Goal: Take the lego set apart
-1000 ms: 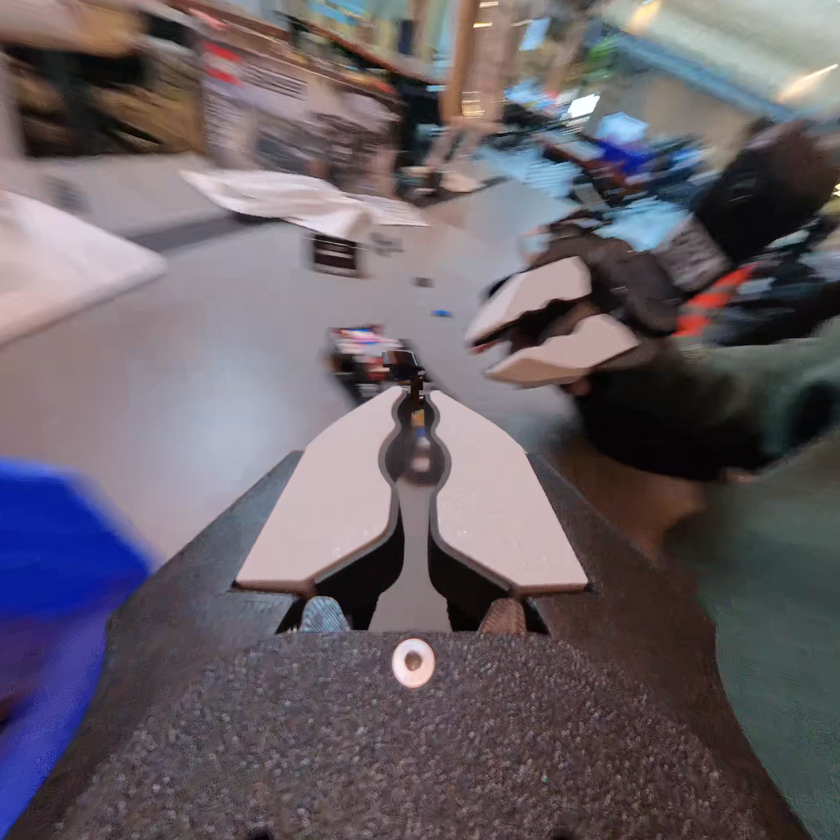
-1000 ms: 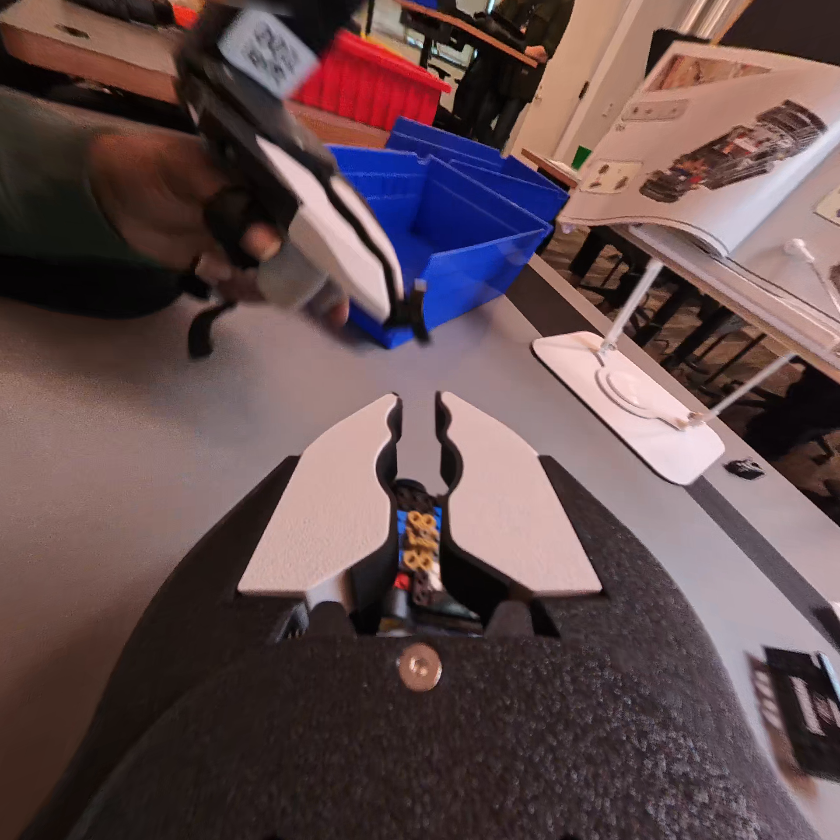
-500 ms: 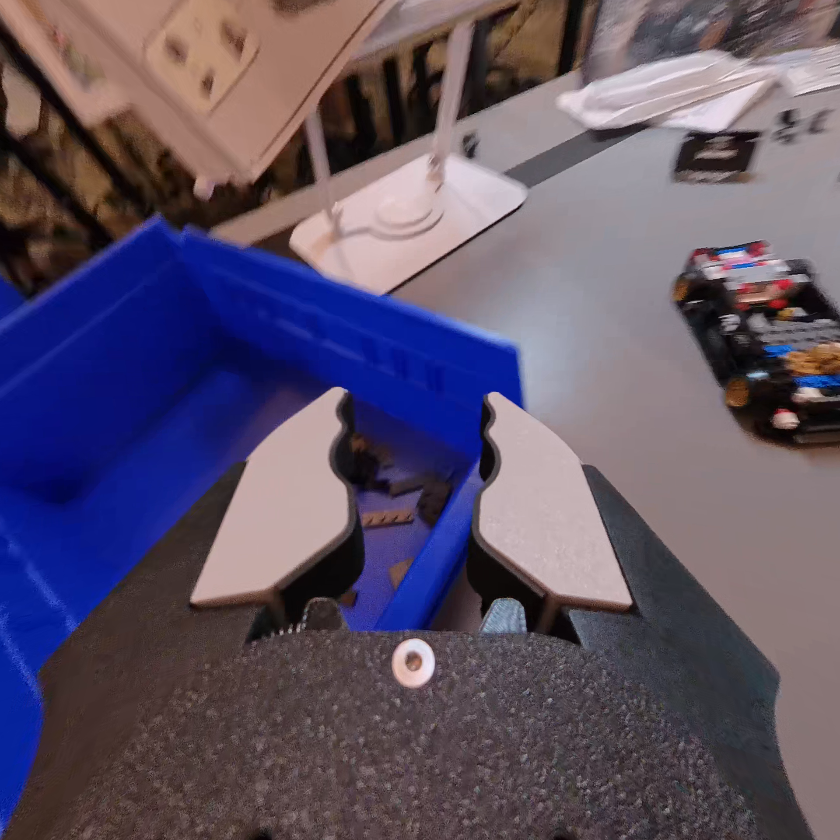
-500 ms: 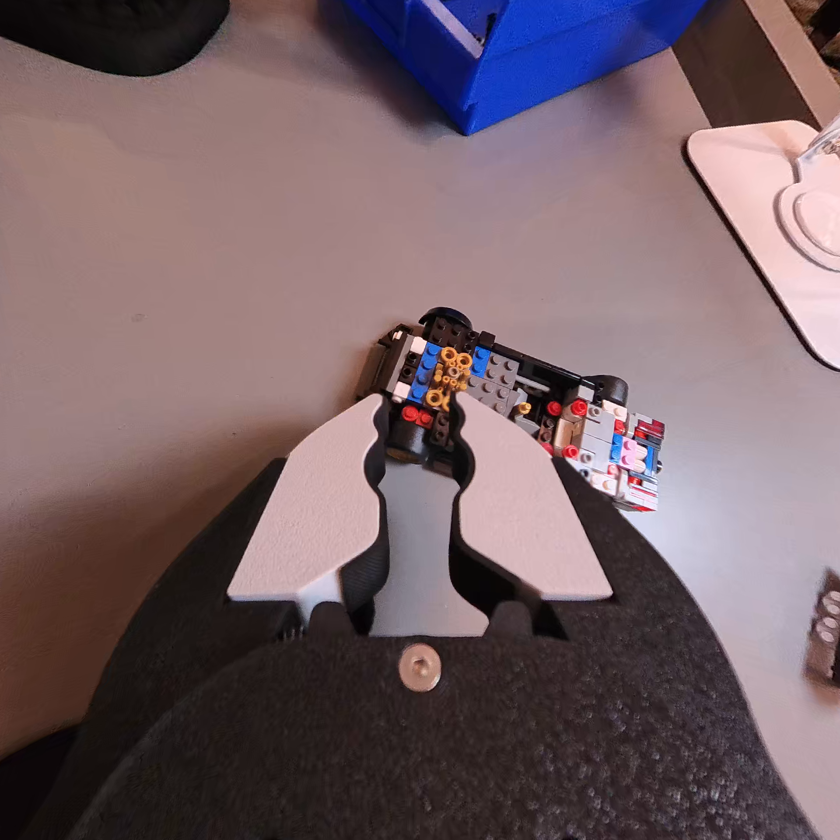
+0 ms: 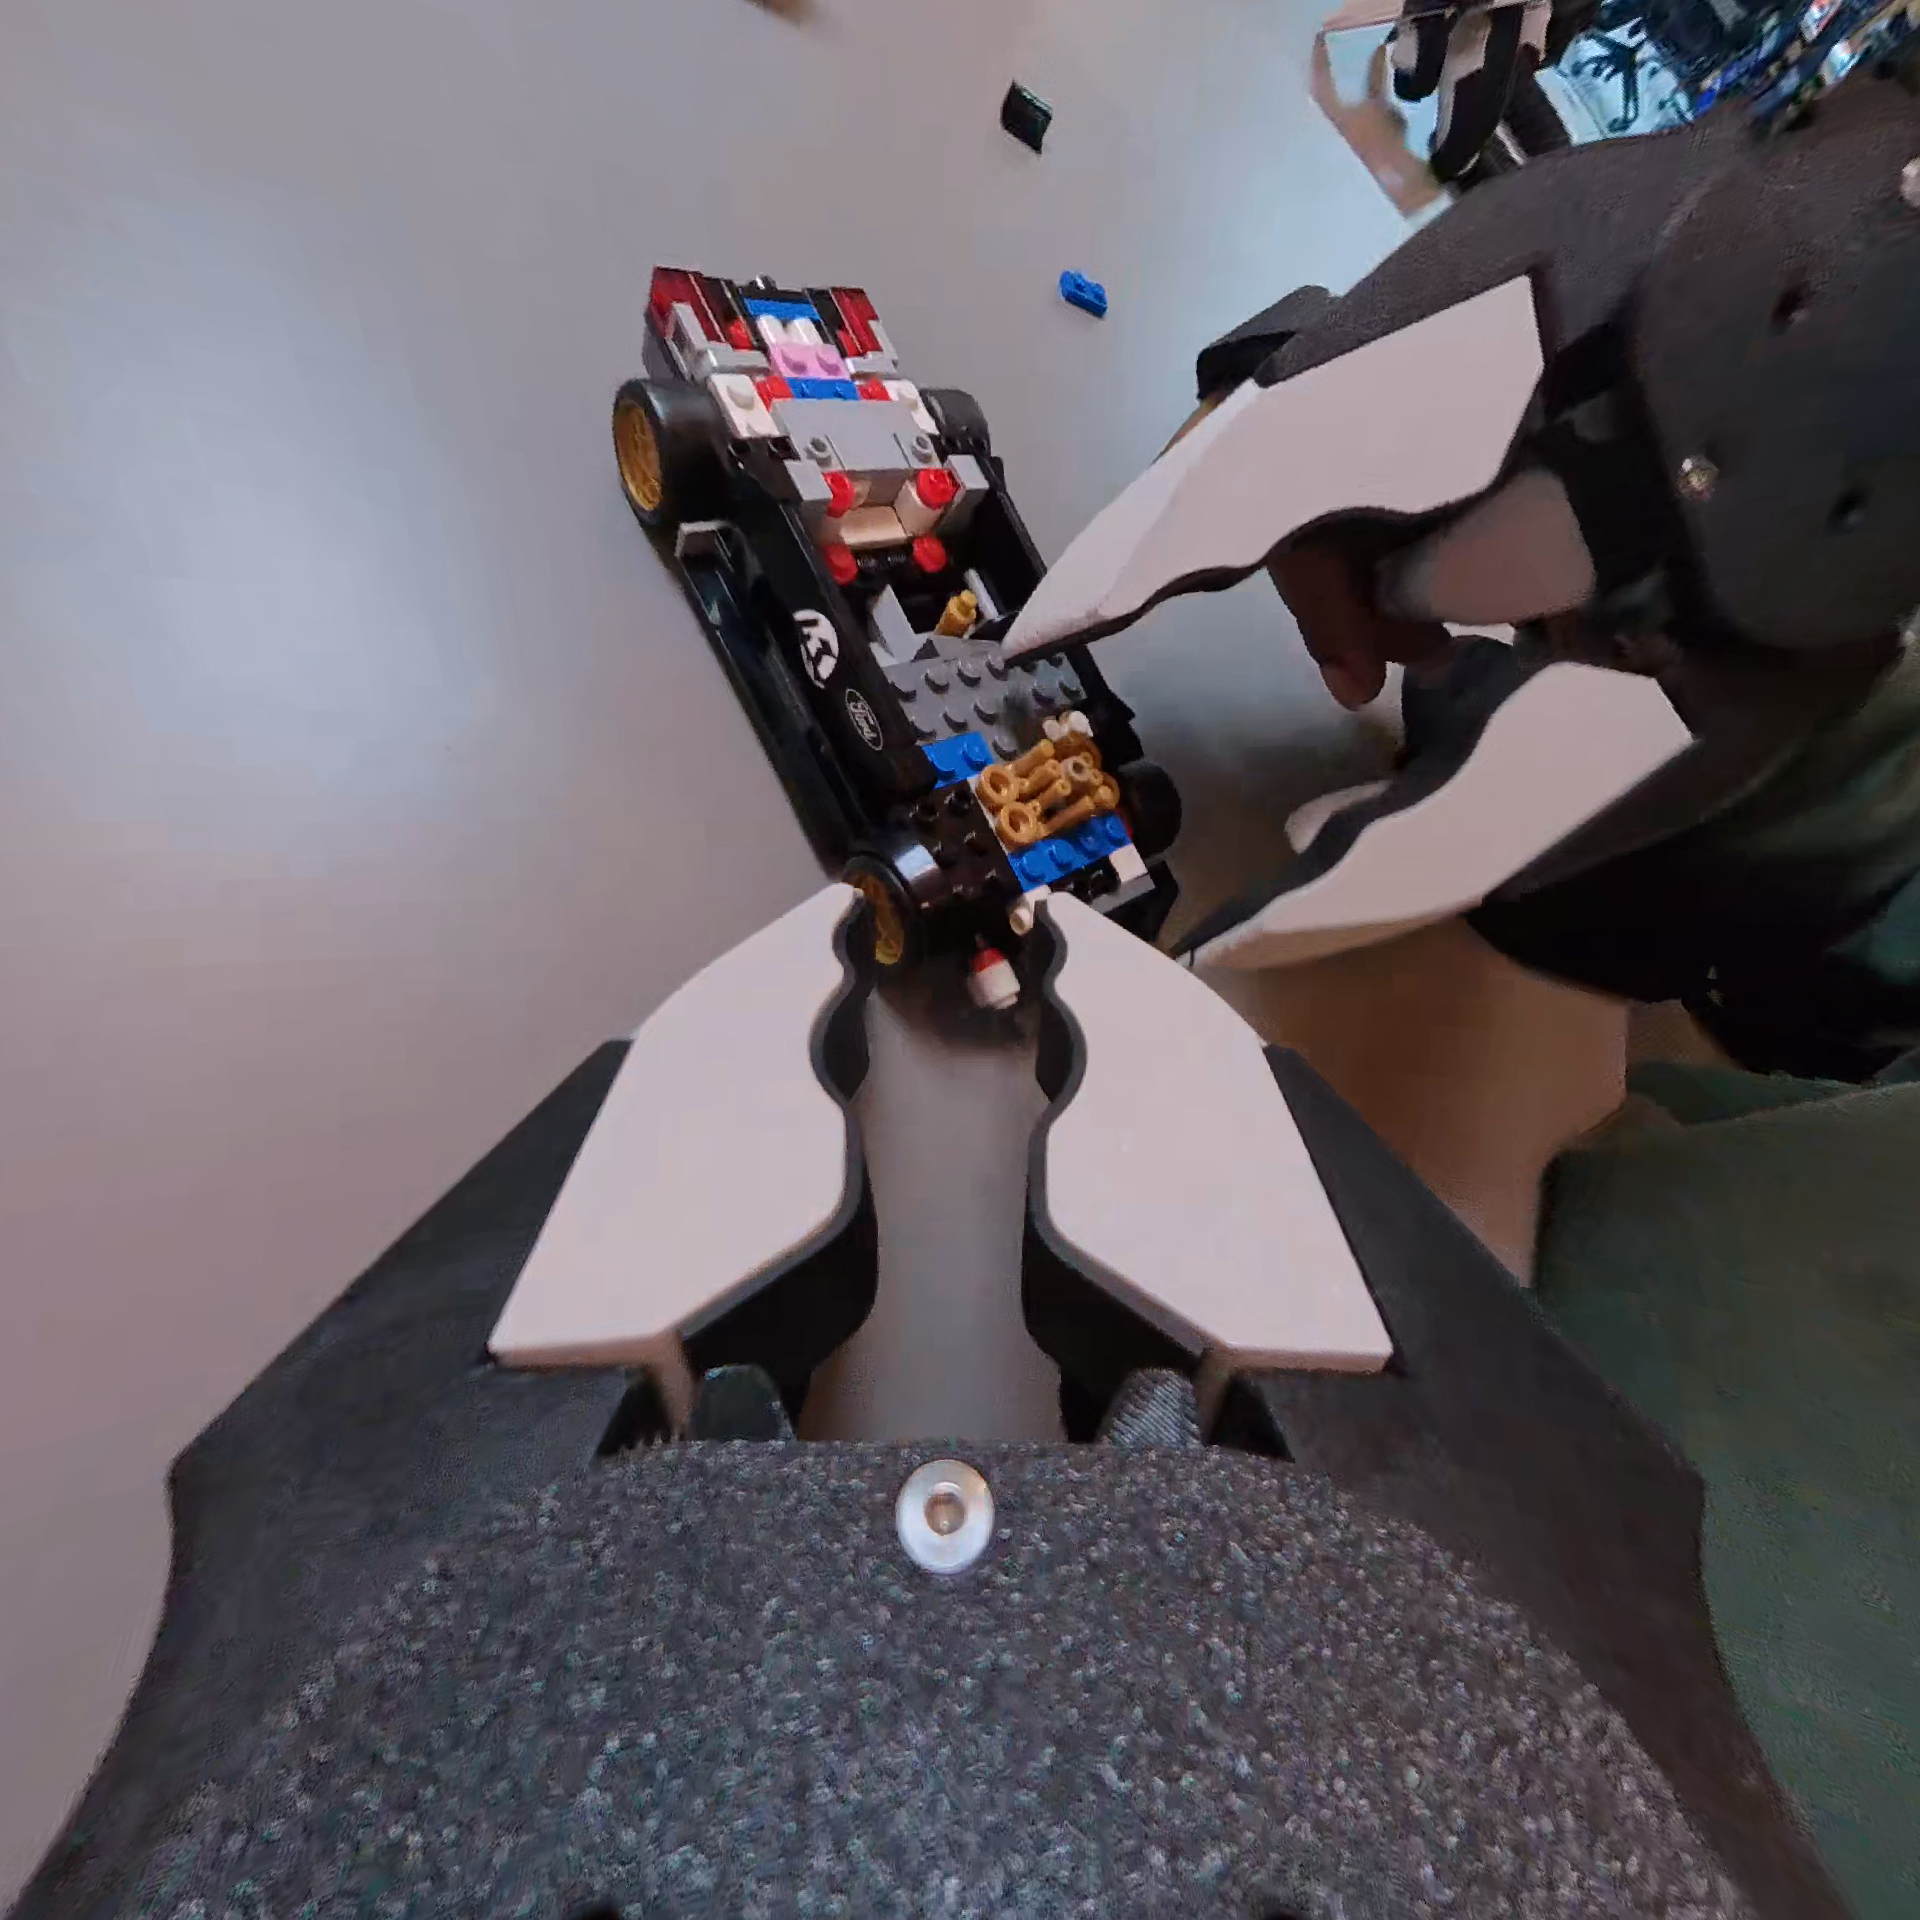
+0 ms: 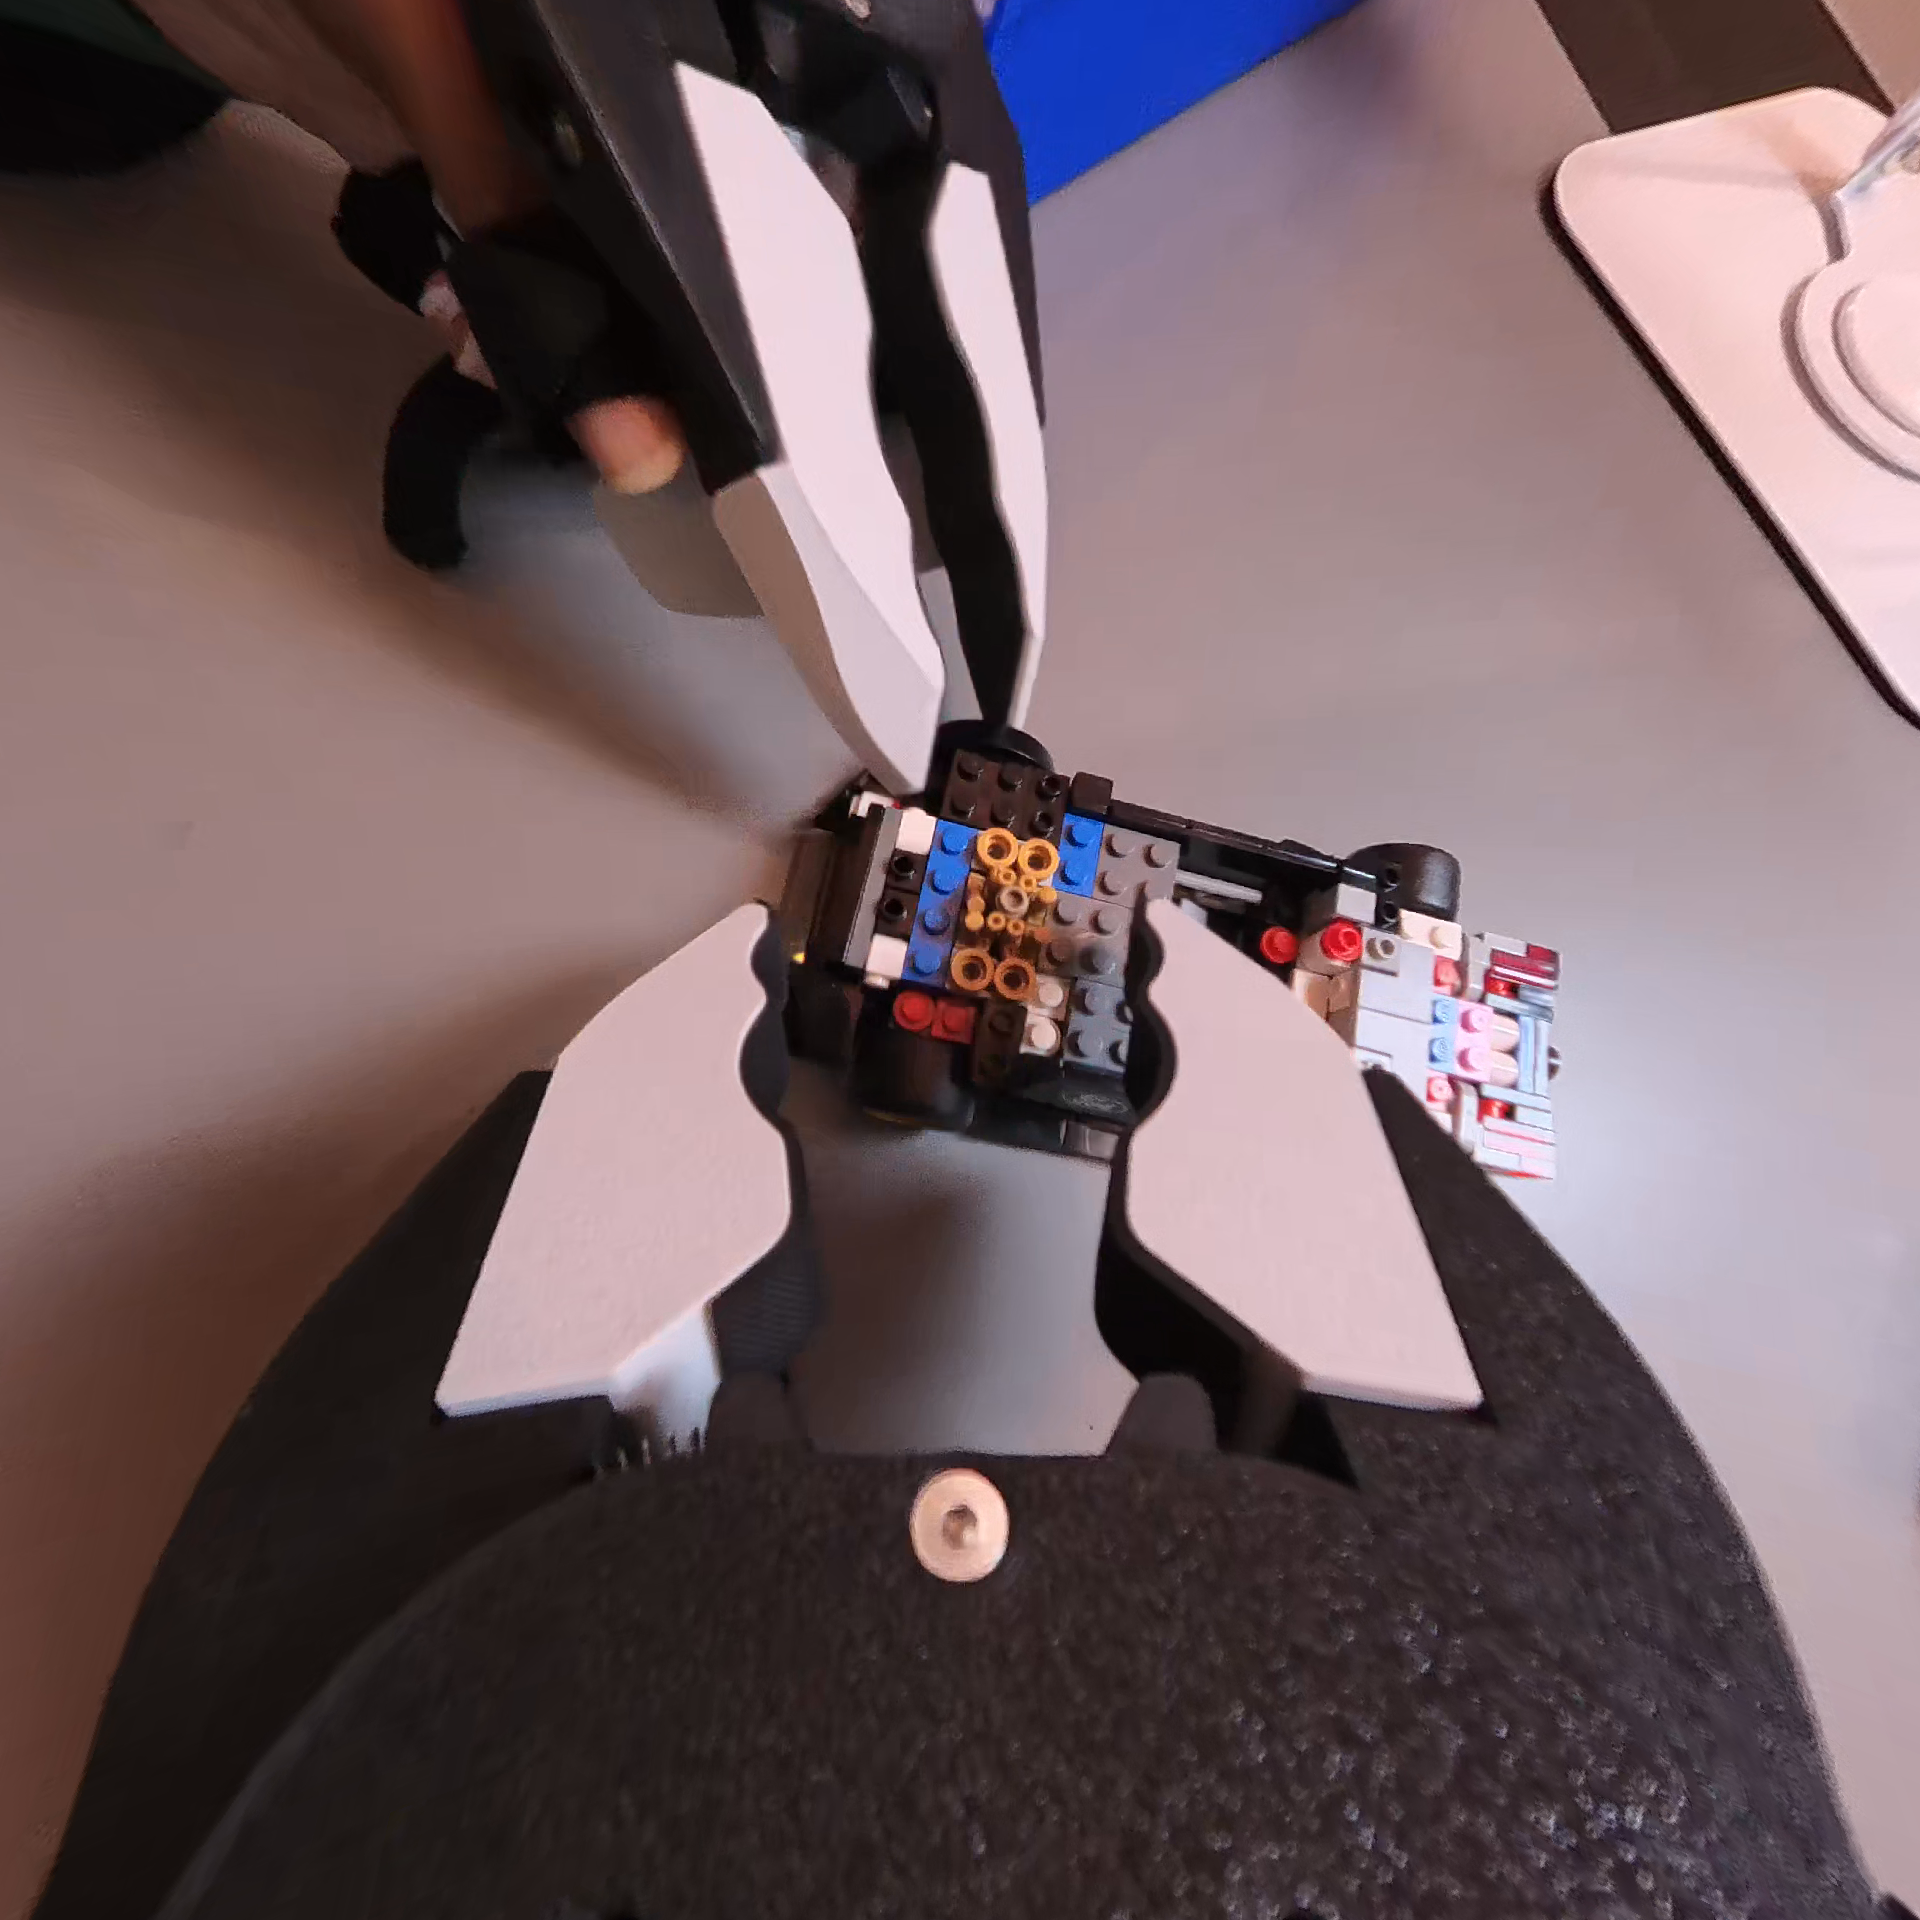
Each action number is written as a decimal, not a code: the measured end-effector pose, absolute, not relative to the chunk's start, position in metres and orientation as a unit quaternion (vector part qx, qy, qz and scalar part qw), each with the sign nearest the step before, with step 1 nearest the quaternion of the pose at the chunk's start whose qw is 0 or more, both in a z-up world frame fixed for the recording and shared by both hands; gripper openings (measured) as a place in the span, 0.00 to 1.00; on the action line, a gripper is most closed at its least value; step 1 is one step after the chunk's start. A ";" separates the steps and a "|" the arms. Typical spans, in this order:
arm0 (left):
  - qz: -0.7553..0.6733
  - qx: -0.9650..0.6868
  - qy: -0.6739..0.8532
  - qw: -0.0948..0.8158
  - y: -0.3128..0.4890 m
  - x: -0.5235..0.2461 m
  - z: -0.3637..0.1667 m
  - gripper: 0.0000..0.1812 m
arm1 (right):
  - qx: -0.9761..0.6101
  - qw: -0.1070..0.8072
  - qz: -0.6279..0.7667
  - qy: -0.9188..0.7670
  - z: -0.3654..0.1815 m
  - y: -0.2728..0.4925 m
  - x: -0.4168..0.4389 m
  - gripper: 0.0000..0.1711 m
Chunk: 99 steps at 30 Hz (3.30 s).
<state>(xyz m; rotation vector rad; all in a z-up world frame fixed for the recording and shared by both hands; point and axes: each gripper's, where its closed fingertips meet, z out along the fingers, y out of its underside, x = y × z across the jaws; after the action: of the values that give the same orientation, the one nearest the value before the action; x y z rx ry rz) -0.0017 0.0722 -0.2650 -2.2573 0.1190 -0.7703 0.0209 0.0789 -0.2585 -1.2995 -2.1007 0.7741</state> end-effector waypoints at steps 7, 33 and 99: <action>-0.304 -0.883 0.041 0.356 0.078 -0.002 -0.266 0.11 | -0.502 0.283 0.233 -0.783 -0.267 0.087 0.017 0.36; -0.197 -0.858 0.090 0.466 0.083 -0.023 -0.224 0.01 | -0.512 0.286 0.235 -0.775 -0.268 0.085 0.018 0.33; -0.049 -0.811 0.428 0.396 0.074 0.003 -0.259 0.13 | -0.524 0.243 0.356 -0.735 -0.260 0.081 0.021 0.34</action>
<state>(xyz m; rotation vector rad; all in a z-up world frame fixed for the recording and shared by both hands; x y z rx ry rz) 0.0031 0.0738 -0.2589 -2.0547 1.0851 -0.1236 0.0215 0.0812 -0.2604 -1.4319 -2.0071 0.9726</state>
